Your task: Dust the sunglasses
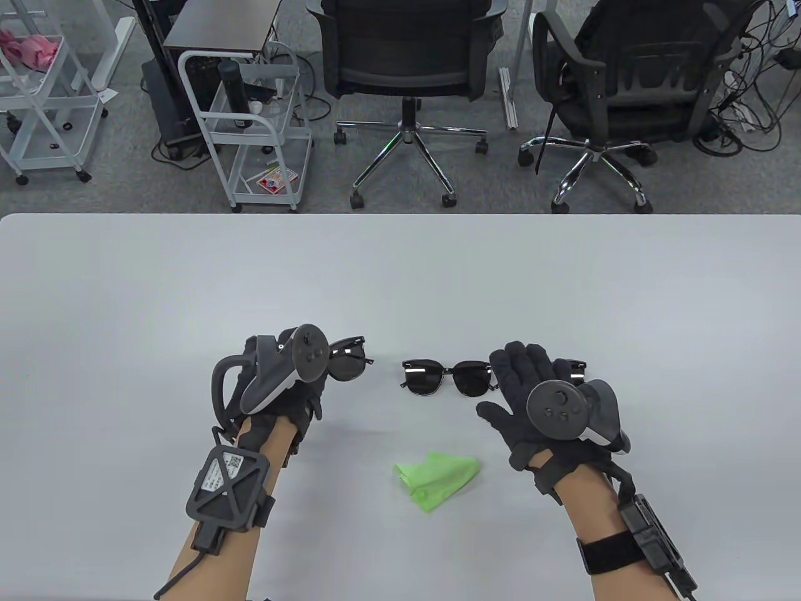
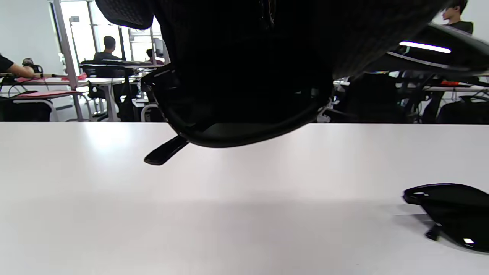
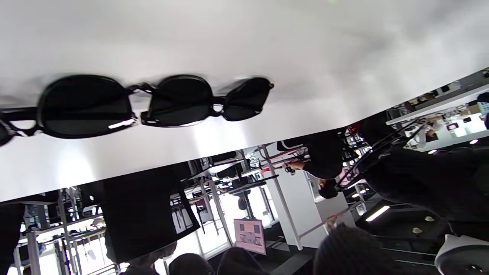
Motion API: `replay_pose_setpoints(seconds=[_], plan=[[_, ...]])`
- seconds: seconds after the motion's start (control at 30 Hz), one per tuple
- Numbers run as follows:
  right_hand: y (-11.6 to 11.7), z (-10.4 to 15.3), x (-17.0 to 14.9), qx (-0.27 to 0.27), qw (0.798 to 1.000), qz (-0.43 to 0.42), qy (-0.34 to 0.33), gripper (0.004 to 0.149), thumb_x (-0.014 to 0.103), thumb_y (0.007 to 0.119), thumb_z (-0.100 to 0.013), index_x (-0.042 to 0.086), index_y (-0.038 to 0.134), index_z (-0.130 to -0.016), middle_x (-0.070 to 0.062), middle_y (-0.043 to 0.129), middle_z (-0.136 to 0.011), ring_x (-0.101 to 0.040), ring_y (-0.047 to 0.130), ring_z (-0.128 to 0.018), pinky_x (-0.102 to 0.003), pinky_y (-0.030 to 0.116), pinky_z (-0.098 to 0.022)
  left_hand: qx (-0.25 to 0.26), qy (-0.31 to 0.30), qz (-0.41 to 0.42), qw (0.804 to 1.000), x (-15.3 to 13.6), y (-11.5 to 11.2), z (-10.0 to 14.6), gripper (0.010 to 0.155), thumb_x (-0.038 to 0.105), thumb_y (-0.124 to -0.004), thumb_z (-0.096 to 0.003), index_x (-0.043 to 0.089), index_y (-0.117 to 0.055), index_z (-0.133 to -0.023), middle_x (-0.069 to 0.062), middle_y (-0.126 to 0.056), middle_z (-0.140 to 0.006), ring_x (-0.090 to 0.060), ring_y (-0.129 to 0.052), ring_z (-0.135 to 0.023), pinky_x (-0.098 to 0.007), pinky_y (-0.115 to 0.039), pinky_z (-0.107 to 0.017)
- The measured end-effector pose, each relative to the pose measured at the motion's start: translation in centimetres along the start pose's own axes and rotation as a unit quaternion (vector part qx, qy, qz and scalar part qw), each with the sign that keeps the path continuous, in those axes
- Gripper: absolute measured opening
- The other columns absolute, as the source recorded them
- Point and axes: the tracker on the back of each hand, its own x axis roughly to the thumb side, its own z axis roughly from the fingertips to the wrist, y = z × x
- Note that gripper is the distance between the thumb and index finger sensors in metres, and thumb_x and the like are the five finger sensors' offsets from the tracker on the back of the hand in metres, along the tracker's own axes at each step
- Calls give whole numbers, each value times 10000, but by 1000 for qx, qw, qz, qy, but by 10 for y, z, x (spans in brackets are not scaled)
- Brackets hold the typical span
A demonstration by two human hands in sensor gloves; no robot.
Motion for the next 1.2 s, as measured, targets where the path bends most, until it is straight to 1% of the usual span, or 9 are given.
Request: replay_pose_setpoints(seconds=[0.13,0.27,0.37,0.47,0.53,0.7,1.0,1.1,1.2], plan=[[3,-3,24,-5,998,-10,-55,798,532,784,-480,75,500,-1069,-255,474,-1125,-565,477,-978,-735,364,-607,6,-27,30,999,22,1,18,464,552,-850,-377,458,-854,-832,131,-763,-1008,-169,-945,-839,-549,-578,-756],[7,-5,48,-21,994,33,-101,826,504,857,-442,85,509,-1064,-229,521,-1123,-539,543,-985,-737,406,-622,24,-45,6,999,43,2,28,462,561,-859,-372,459,-868,-823,136,-773,-1002,-158,-925,-856,-547,-575,-757],[13,-7,62,-30,990,64,-124,846,502,894,-416,97,523,-1060,-207,563,-1117,-508,603,-986,-732,447,-630,66,-69,12,995,61,-8,39,452,567,-868,-363,459,-885,-801,142,-795,-980,-142,-925,-844,-539,-582,-758],[20,-8,70,-26,987,86,-136,880,508,918,-397,99,510,-1062,-198,570,-1117,-504,621,-980,-729,457,-635,52,-100,-20,993,78,-21,46,449,568,-866,-362,461,-887,-798,147,-790,-981,-137,-909,-858,-543,-572,-763],[25,-8,73,-16,982,116,-146,899,522,929,-385,101,511,-1061,-193,581,-1115,-499,632,-976,-727,462,-637,71,-115,-28,990,87,-25,52,451,571,-861,-360,461,-887,-796,155,-784,-985,-141,-896,-882,-552,-560,-768],[35,-5,77,-8,972,168,-167,905,528,959,-358,95,564,-1047,-169,677,-1075,-462,719,-922,-711,503,-639,83,-148,11,985,99,-26,61,448,594,-828,-372,464,-858,-800,169,-758,-998,-154,-817,-978,-562,-535,-782],[34,-2,87,-49,962,213,-164,872,523,989,-362,60,641,-1014,-179,784,-979,-433,863,-787,-674,615,-613,103,-147,35,983,94,-26,61,461,617,-806,-372,477,-827,-811,179,-760,-1000,-140,-847,-971,-539,-580,-778],[32,-2,84,-58,969,185,-152,861,519,985,-373,49,644,-1009,-186,785,-973,-434,864,-779,-671,621,-609,89,-145,36,985,89,-29,60,574,663,-792,-343,503,-715,-889,181,-695,-1041,-139,-810,-998,-535,-566,-785],[26,-2,78,-65,975,163,-137,859,517,982,-378,46,640,-1010,-189,778,-976,-435,860,-781,-672,619,-608,69,-149,19,986,86,-35,59,910,712,-858,-257,447,-496,-1049,148,-552,-1117,-169,-747,-1039,-554,-533,-793]])
